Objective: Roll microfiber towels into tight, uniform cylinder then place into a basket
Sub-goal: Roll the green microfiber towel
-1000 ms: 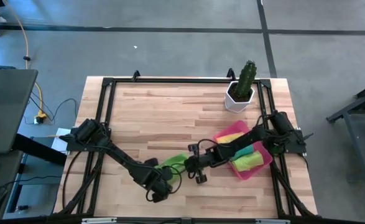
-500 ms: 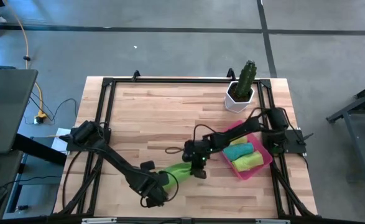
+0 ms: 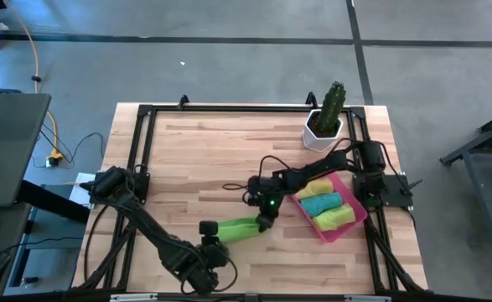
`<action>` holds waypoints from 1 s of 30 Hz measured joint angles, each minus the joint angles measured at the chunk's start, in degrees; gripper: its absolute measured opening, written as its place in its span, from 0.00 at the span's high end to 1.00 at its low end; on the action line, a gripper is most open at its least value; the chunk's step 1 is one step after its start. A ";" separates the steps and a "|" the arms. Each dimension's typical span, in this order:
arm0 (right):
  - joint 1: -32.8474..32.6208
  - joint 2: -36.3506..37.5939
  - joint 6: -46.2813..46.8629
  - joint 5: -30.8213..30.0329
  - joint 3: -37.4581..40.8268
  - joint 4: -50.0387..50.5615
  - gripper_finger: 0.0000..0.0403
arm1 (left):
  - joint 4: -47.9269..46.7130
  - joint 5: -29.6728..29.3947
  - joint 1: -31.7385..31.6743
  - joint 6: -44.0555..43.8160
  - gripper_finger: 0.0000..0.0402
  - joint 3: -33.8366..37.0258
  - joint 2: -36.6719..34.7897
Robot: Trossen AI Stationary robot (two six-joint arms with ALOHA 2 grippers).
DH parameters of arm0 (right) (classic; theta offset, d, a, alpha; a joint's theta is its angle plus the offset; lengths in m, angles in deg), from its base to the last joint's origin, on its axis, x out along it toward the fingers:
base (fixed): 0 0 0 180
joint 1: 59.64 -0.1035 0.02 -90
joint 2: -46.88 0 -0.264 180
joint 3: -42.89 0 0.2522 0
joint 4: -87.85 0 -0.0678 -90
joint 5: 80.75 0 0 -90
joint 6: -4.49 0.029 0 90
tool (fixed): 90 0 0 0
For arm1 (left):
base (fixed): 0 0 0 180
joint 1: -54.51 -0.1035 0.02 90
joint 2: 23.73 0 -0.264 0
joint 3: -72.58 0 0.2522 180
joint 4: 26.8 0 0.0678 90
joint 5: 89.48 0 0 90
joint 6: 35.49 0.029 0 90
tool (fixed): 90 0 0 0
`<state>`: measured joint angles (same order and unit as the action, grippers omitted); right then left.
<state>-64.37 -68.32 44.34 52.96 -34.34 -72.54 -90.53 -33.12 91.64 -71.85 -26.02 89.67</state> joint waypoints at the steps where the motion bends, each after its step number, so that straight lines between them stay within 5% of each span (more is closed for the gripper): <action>1: 0.29 0.02 0.48 0.86 0.00 -0.06 0.99 | 0.86 -0.01 0.13 1.06 0.75 0.00 0.00; 12: 1.48 0.11 3.35 3.26 -0.02 -0.04 0.99 | 3.40 2.81 -1.60 0.73 0.75 0.02 3.32; 19: 1.31 0.15 2.31 2.23 -0.11 0.81 0.99 | -0.79 -2.13 -3.14 0.06 0.75 0.02 4.87; 26: 1.27 0.22 0.31 1.95 -0.15 0.80 0.99 | -1.42 0.44 -5.78 0.02 0.75 2.63 4.90; 30: 1.22 0.22 -0.94 0.74 -0.20 0.64 0.99 | -0.06 8.01 -7.62 -0.49 0.75 4.73 4.90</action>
<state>-63.15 -68.10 43.40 53.70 -34.54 -71.90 -90.59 -25.11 84.02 -72.34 -21.29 94.57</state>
